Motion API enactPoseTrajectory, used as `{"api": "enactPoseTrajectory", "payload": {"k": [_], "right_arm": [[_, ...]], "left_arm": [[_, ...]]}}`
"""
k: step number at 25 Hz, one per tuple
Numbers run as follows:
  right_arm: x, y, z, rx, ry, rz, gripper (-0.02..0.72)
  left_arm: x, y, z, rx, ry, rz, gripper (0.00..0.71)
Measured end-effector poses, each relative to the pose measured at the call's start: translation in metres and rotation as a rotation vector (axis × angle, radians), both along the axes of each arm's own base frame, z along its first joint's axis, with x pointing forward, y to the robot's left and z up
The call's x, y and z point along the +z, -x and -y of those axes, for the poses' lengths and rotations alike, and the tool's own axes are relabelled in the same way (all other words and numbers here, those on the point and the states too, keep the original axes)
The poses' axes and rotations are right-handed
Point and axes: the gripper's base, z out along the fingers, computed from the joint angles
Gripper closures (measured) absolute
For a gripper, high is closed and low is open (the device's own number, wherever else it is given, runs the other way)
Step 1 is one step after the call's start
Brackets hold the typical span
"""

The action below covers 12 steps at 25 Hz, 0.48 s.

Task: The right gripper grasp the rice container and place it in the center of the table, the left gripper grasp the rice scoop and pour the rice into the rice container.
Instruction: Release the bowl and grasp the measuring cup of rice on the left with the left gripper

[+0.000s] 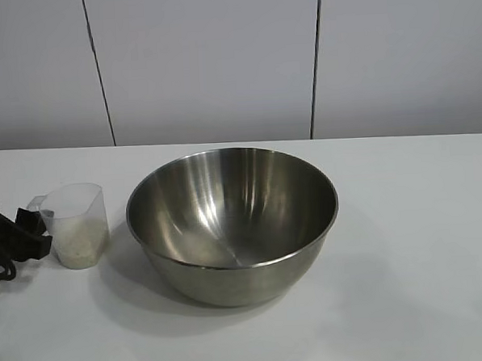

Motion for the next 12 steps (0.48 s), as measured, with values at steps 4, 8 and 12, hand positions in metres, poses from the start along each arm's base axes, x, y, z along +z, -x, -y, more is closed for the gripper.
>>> {"api": "enactPoseTrajectory", "payload": {"k": [4, 8, 12], "right_arm": [[0.0, 0.0, 0.0, 0.0, 0.0, 0.0, 0.126], [0.0, 0.0, 0.0, 0.0, 0.0, 0.0, 0.126], [0.0, 0.0, 0.0, 0.0, 0.0, 0.0, 0.126]], "left_arm": [[0.004, 0.0, 0.004, -0.034, 0.023, 0.007, 0.619], [0.012, -0.001, 0.009, -0.091, 0.032, 0.035, 0.689], [0.017, -0.001, 0.012, -0.129, 0.03, 0.048, 0.7]]}}
